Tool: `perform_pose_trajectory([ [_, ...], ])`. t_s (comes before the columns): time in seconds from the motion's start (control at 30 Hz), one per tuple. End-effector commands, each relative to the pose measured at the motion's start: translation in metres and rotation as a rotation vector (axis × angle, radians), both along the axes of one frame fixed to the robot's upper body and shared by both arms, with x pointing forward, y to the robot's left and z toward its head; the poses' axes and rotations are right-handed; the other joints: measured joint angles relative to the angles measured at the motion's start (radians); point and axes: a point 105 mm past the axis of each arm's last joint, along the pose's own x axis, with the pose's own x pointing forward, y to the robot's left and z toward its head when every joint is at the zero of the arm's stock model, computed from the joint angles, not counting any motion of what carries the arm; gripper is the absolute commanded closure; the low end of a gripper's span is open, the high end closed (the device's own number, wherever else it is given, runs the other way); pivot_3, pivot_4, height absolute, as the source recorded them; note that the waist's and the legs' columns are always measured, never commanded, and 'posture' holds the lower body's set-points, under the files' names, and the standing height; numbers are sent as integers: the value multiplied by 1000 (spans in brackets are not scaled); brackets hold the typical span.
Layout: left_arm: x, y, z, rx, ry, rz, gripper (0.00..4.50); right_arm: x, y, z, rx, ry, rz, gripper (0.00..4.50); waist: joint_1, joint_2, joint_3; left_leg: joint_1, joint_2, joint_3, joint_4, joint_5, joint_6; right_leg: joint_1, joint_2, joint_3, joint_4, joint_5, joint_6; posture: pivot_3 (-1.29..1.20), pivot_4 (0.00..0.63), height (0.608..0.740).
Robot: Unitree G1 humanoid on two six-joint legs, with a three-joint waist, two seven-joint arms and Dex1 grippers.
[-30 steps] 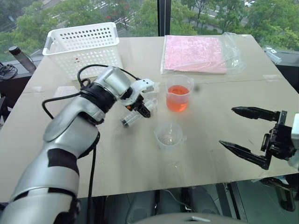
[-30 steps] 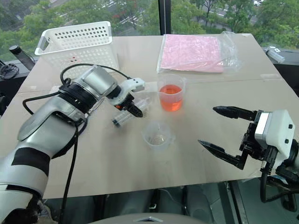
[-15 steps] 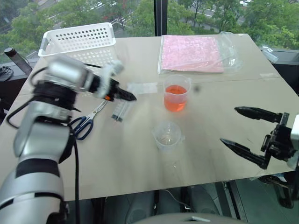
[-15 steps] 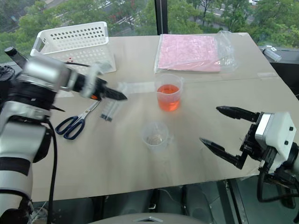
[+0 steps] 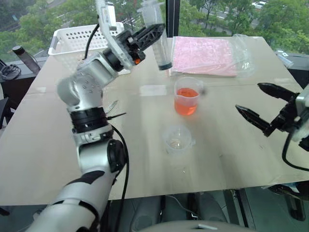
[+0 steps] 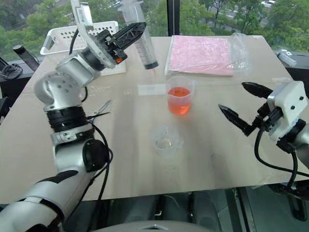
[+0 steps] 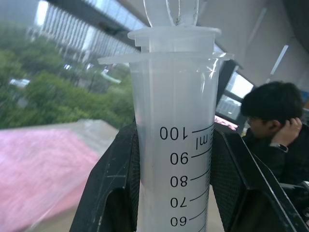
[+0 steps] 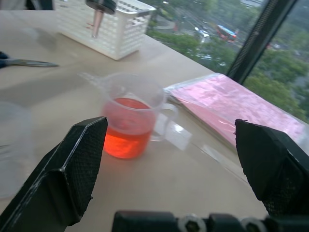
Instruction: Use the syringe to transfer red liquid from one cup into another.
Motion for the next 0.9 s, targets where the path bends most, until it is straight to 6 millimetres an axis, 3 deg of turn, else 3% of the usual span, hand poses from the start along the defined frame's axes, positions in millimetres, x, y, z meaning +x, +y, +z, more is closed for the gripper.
perform_pose_trajectory([
  [0.03,-12,-19,9,-5,-134,-59,3118,7,-4,17,-6,-61,-81,0,-3,0,0,0,0,0,0,0,0,0,0,0,0,0,0,0,150,740],
  [0.13,-18,-34,-15,76,-218,-119,3118,21,-12,21,-28,-53,-158,0,-11,3,-2,1,0,2,-1,0,0,0,0,2,0,0,0,0,150,740],
  [0.37,-2,-49,-49,183,-265,-63,3118,40,-13,33,-50,-86,-224,0,-9,3,-2,1,0,5,-3,0,1,-2,1,5,0,0,0,0,150,740],
  [0.8,15,-46,-97,336,-212,56,3118,54,16,55,59,-81,-141,0,-9,3,-2,-1,0,7,-3,-1,2,-5,1,5,0,0,0,0,150,740],
  [0.9,16,-45,-101,337,-199,67,3118,61,34,62,82,-59,-102,0,-10,3,-2,-2,0,7,-3,-1,2,-6,1,6,2,0,0,0,150,740],
])
